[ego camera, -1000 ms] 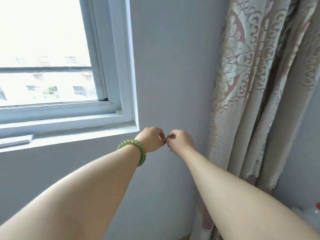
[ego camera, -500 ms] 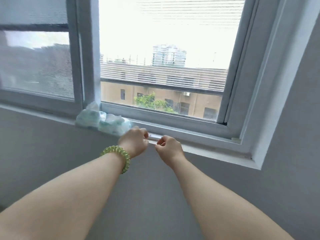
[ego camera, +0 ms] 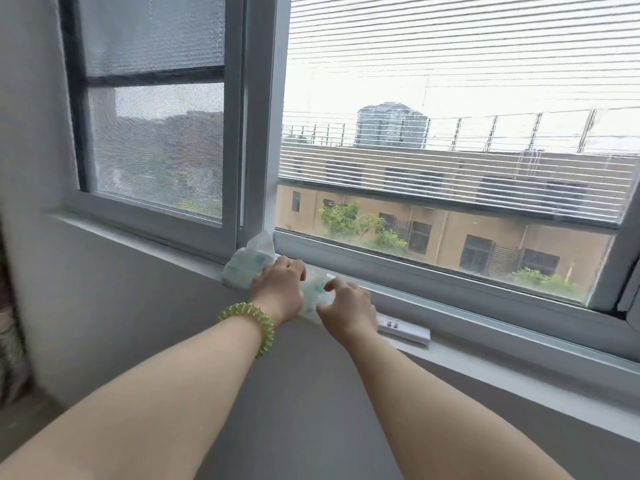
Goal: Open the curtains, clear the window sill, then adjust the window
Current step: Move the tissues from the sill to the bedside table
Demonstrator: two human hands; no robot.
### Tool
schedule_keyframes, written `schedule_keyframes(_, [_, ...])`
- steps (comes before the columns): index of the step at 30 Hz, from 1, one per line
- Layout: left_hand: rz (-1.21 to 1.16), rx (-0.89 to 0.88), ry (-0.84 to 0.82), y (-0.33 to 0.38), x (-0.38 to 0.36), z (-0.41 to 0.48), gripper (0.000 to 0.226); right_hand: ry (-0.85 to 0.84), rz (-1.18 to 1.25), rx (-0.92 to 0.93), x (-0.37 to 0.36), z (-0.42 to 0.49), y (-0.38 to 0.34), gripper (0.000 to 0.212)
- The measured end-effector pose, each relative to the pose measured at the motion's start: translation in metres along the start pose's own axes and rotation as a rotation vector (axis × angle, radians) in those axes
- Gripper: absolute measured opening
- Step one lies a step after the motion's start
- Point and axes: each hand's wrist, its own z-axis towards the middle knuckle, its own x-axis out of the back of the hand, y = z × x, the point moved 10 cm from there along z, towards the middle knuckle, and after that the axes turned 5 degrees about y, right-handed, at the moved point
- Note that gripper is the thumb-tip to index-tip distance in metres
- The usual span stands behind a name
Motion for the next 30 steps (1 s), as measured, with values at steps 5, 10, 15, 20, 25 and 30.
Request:
schedule_keyframes(5, [0.052, -0.017, -0.043, -0.04, -0.01, 0.023, 0.041, -0.081, -0.104, -0.023, -0.054, 0.024, -0.015, 0.049])
schedule_keyframes(10, [0.129, -0.083, -0.142, -0.08, -0.035, 0.039, 0.044, -0.128, -0.182, -0.146, -0.082, 0.033, -0.014, 0.055])
schedule_keyframes(15, [0.12, -0.201, -0.165, -0.093, -0.045, 0.049, 0.046, -0.119, -0.24, -0.223, -0.094, 0.037, -0.021, 0.054])
schedule_keyframes(20, [0.133, -0.293, -0.162, -0.103, -0.053, 0.057, 0.06, -0.09, -0.312, -0.258, -0.104, 0.042, -0.021, 0.046])
schedule_keyframes(25, [0.094, -0.274, -0.199, -0.108, -0.064, 0.065, 0.037, -0.024, -0.312, -0.258, -0.102, 0.047, -0.019, 0.038])
schedule_keyframes(30, [0.109, -0.282, -0.1, -0.109, -0.057, 0.066, 0.024, 0.014, -0.317, -0.231, -0.099, 0.042, -0.022, 0.026])
